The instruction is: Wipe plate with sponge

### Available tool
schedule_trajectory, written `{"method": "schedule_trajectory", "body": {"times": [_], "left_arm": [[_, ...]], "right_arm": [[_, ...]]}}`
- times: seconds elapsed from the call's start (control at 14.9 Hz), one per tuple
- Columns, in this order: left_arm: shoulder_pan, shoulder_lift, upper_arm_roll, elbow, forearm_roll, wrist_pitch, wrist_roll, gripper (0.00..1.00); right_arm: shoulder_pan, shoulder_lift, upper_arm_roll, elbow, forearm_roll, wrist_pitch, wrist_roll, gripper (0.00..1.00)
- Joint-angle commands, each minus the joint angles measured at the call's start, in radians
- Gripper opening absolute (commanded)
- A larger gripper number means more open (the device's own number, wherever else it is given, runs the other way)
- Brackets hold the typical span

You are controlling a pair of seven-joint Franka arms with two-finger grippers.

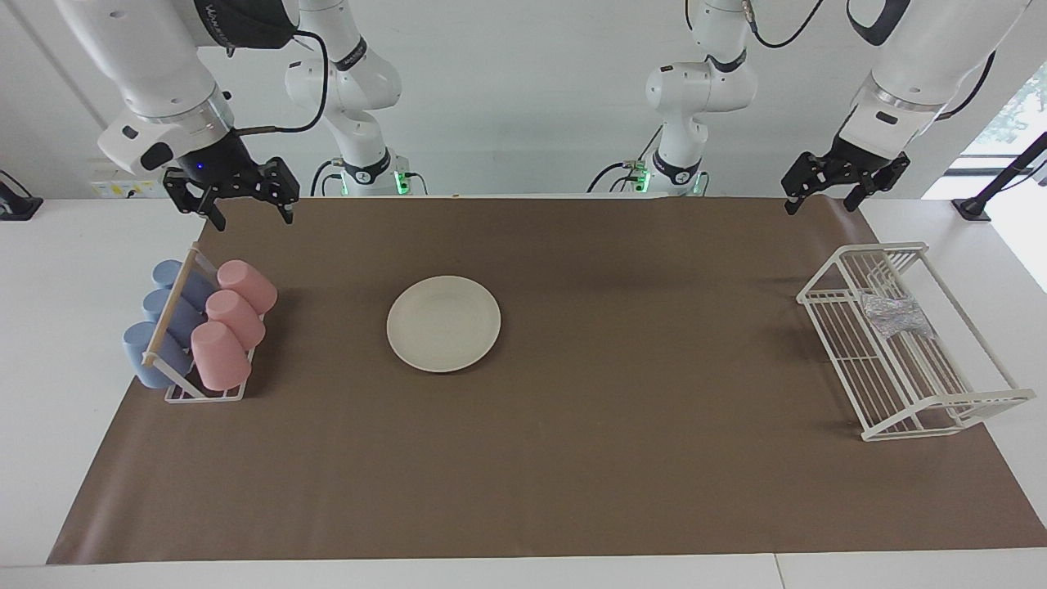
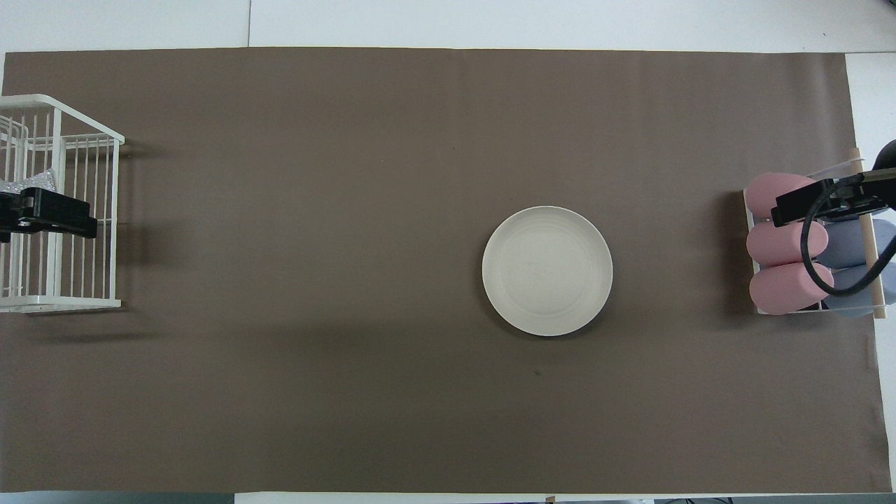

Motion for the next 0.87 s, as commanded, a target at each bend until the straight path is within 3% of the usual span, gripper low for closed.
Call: {"method": "schedule_trajectory", "body": {"times": [0.0, 0.2, 0.54, 0.81], "left_arm": [[0.013, -0.026, -0.005, -0.036, -0.012, 0.025, 0.004, 1.0], [0.017, -0.027, -0.005, -0.034, -0.012, 0.025, 0.002, 1.0], [0.04, -0.032, -0.008, -0.065, 0.006, 0.08, -0.01, 1.0], [0.005, -0.012, -0.014, -0.177, 0.266, 0.2, -0.088, 1.0]], "right_arm": [[-0.004, 0.009, 0.007, 0.011, 0.01, -0.005, 0.024, 1.0], [-0.004, 0.003, 0.007, 0.0, 0.01, -0.005, 0.052, 1.0], [0.001, -0.014, 0.019, -0.017, 0.008, -0.025, 0.461, 1.0], [0.077, -0.008, 0.025, 0.018, -0.007, -0.026, 0.7, 1.0]]}}
